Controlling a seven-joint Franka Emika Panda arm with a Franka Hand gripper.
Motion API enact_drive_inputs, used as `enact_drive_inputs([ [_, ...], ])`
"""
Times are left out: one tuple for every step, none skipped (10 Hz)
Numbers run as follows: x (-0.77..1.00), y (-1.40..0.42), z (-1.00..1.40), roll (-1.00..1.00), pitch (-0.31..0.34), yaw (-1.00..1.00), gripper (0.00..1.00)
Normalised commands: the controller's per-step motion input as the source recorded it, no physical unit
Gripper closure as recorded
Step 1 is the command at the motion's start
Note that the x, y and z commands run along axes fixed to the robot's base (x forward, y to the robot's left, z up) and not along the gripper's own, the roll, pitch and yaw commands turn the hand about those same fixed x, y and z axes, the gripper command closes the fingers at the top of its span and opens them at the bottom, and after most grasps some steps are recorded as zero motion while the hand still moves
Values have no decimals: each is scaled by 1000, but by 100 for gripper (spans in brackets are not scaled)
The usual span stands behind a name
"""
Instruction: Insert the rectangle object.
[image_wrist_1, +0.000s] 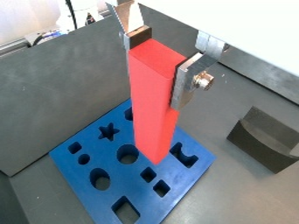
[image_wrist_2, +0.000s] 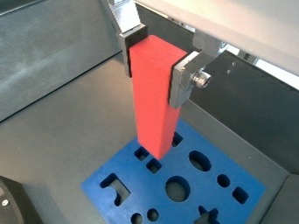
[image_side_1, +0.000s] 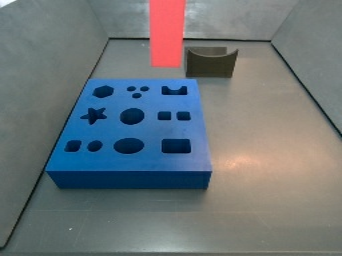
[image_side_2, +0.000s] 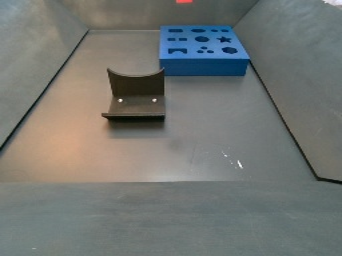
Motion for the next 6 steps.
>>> enact_drive_inputs([
  [0, 0, 0, 0, -9, 0, 100],
  [197, -57, -377, 0, 0, -57, 100],
  [329, -734, -1000, 173, -34, -140, 100],
  [266, -820, -951, 184, -71, -129, 100],
  [337, -817, -920, 169, -9, -134, 100],
  [289, -886, -826, 186, 0, -97, 100],
])
